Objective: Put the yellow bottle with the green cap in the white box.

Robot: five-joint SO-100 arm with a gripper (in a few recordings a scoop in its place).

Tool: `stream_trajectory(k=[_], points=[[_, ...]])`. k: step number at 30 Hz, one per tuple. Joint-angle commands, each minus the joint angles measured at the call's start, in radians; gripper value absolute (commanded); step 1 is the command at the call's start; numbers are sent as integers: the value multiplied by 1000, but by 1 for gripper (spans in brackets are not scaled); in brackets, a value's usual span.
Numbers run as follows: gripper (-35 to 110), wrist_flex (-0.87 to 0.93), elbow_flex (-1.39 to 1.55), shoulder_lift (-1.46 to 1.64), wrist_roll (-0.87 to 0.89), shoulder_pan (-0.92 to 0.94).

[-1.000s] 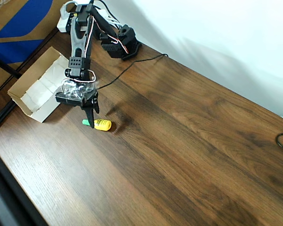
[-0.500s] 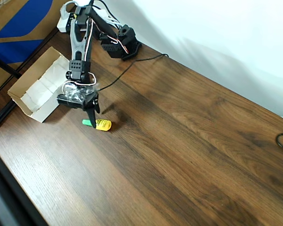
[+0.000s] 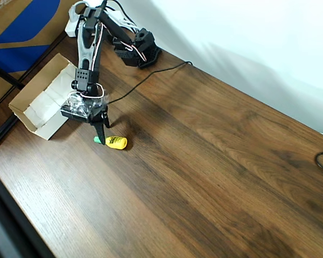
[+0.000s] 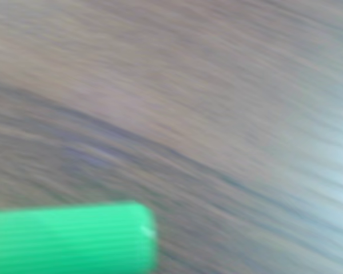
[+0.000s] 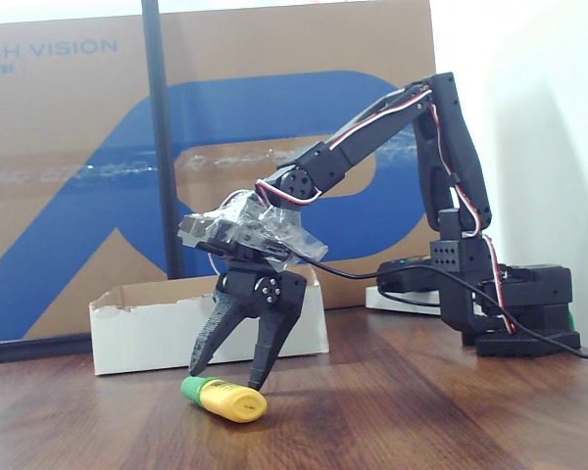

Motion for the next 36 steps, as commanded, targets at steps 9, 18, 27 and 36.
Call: stream_trajectory(k=[9, 18, 27, 36], points=[[38, -23, 20, 146, 15, 97], [36, -118, 137, 270, 26, 155], [36, 104, 100, 290, 72, 137], [35, 324, 69, 302, 132, 130]])
